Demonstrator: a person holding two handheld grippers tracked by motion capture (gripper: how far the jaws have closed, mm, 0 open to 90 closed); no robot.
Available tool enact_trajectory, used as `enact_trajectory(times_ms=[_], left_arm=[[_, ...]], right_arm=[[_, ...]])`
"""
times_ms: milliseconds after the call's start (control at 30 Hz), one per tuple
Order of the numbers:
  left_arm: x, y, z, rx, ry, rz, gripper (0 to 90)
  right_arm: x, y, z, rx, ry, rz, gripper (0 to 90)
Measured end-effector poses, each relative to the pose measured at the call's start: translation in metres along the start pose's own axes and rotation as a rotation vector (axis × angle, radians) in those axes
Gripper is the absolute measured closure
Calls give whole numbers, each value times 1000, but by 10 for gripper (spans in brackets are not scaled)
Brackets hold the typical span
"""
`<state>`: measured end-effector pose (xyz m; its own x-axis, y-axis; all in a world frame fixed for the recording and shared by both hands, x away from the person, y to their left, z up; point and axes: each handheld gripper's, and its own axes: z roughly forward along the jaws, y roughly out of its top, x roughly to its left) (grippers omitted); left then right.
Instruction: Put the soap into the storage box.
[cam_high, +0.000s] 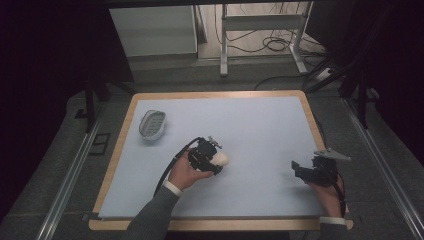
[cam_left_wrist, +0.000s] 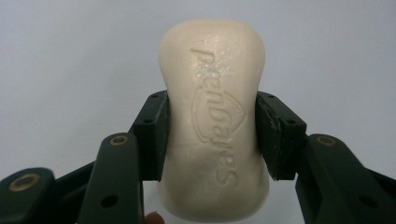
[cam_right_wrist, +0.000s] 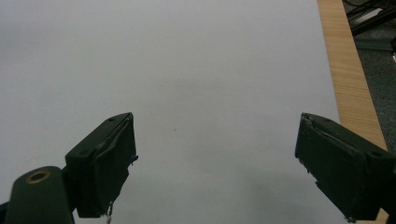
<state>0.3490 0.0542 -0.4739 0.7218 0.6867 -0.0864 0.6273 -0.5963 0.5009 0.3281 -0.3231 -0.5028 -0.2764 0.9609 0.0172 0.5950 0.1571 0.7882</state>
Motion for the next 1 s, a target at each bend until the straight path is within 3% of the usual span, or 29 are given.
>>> enact_trajectory(times_ms=[633,1000], left_arm=[[43,-13,-23,-2,51,-83,494],[69,-19,-47,-37,96,-129,494]], right_arm=[[-1,-1,2,9,-1,0,123],[-2,-1,1,7,2,6,123]])
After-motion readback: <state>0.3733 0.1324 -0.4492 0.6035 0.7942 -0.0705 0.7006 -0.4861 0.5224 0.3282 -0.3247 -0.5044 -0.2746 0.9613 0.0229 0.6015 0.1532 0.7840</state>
